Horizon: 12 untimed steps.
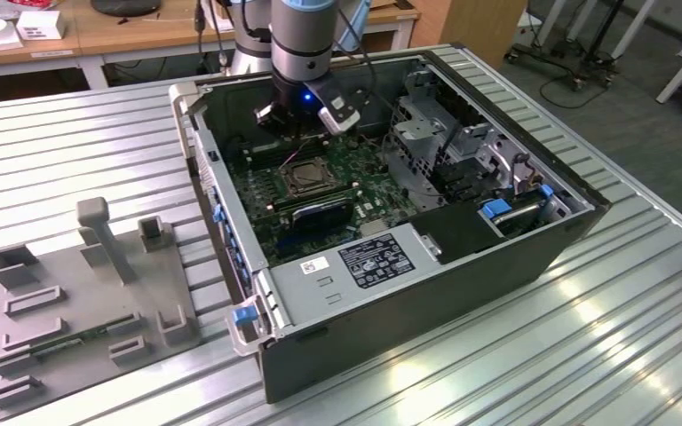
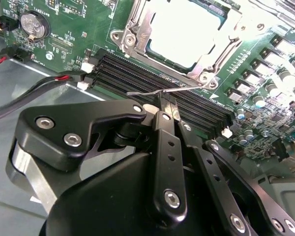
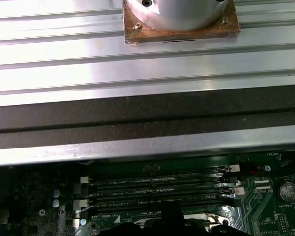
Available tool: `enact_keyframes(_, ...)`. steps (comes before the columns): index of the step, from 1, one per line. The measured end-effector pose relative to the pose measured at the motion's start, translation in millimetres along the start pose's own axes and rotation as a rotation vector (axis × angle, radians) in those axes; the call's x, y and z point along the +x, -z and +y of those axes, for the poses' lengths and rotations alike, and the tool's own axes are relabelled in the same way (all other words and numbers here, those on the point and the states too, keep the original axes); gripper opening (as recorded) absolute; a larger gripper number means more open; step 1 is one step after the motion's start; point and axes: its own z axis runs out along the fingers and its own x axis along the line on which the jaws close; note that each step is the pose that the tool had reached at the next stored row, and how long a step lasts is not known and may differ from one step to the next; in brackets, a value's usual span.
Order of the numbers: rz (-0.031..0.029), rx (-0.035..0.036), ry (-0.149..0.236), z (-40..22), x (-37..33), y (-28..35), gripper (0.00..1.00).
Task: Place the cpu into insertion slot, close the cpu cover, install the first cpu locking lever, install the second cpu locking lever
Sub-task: 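Install the first cpu locking lever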
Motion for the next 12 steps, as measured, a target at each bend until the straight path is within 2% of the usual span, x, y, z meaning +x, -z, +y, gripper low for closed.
enact_keyframes(12, 0.0001, 0.0000, 0.000, -0.7, 0.1, -2.6, 0.11)
